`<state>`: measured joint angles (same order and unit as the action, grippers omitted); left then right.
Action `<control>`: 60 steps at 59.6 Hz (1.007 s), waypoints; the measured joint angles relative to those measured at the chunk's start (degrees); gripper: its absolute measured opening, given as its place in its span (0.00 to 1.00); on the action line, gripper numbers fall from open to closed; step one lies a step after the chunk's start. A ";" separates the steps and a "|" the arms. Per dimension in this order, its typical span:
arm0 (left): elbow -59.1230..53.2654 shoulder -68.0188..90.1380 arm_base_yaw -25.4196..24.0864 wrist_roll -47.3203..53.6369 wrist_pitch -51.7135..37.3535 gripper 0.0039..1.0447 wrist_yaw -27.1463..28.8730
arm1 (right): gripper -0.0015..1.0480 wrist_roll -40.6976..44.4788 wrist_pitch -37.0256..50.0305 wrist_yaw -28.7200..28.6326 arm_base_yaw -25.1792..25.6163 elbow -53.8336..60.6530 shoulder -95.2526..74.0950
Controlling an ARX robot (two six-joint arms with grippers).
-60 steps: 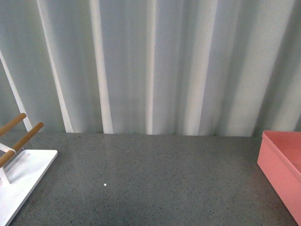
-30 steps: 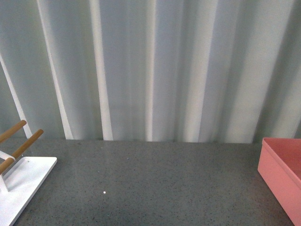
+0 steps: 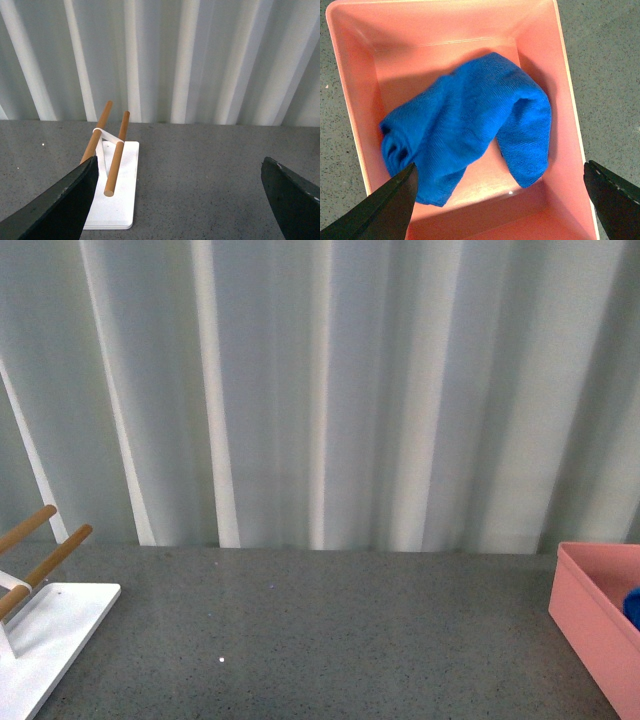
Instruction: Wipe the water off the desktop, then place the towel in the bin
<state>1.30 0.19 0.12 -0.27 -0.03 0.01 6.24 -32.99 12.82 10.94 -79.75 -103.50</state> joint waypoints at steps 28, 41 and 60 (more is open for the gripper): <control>0.00 0.00 0.00 0.02 0.00 0.94 0.09 | 0.67 -4.44 50.03 -22.27 0.15 27.15 8.92; 0.00 0.00 0.00 0.00 0.00 0.94 0.02 | 0.28 -5.11 86.29 -20.79 -3.17 48.65 20.55; 0.00 -0.02 0.00 0.00 0.00 0.94 0.00 | 0.03 -5.20 87.62 -17.62 -6.25 64.32 32.87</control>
<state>1.30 0.16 0.12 -0.27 -0.03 0.01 1.04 54.63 -4.80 4.69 -15.42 -70.63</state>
